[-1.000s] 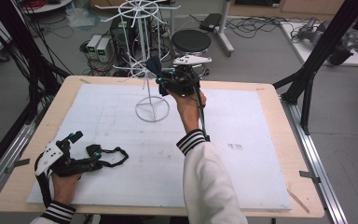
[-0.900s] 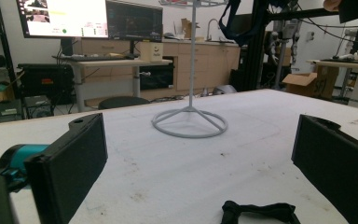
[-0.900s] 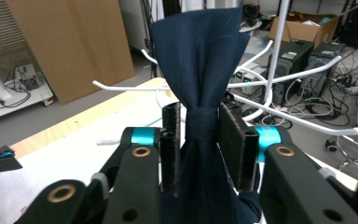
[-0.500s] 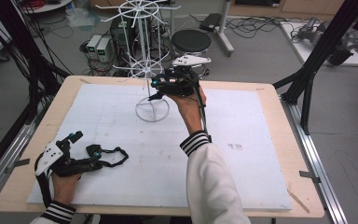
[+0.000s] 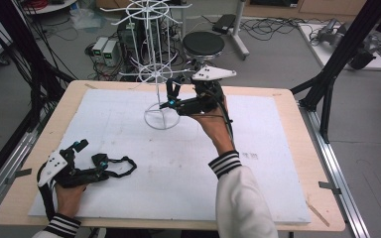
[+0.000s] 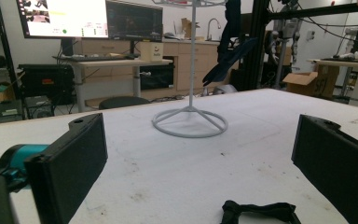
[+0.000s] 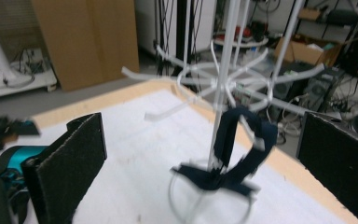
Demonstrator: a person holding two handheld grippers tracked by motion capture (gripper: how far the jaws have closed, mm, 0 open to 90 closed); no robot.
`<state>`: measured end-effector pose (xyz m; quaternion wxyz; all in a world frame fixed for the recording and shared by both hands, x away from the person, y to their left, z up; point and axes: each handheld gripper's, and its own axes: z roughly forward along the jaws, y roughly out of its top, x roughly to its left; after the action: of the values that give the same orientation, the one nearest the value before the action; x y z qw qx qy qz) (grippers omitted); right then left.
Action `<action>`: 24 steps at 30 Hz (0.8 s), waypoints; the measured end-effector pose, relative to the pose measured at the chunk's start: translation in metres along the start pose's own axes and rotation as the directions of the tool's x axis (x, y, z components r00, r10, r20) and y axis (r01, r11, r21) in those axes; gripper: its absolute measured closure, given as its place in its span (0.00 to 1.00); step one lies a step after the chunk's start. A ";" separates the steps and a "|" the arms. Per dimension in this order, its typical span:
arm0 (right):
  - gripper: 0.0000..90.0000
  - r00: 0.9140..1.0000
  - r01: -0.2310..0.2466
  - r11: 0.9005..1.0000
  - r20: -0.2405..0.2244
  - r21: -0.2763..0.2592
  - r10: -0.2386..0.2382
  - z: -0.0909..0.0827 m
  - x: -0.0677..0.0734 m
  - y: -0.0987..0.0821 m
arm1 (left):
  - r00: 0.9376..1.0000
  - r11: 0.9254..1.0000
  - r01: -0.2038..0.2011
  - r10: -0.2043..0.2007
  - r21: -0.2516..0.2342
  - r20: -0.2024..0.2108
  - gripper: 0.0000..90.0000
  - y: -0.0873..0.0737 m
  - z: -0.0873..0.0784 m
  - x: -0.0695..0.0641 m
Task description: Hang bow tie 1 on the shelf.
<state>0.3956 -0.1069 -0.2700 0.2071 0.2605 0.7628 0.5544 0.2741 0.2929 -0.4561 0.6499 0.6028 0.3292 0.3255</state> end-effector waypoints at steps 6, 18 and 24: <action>0.01 1.000 -0.013 0.998 0.003 -0.060 0.013 -0.041 0.000 -0.024 | 1.000 1.000 0.012 -0.012 0.013 0.001 0.04 0.000 0.001 0.001; 0.01 0.995 -0.030 0.991 0.093 -0.130 0.042 -0.110 0.005 -0.092 | 1.000 1.000 0.005 -0.005 0.011 0.003 0.04 0.000 0.001 0.001; 0.01 0.990 -0.053 0.985 0.119 -0.166 0.073 -0.128 0.006 -0.128 | 1.000 1.000 0.004 -0.004 0.010 0.001 0.04 0.000 0.001 0.001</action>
<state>0.2921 -0.2303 -0.3543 0.2570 0.3009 0.6921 0.6037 0.2749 0.2931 -0.4557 0.6477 0.6056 0.3318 0.3220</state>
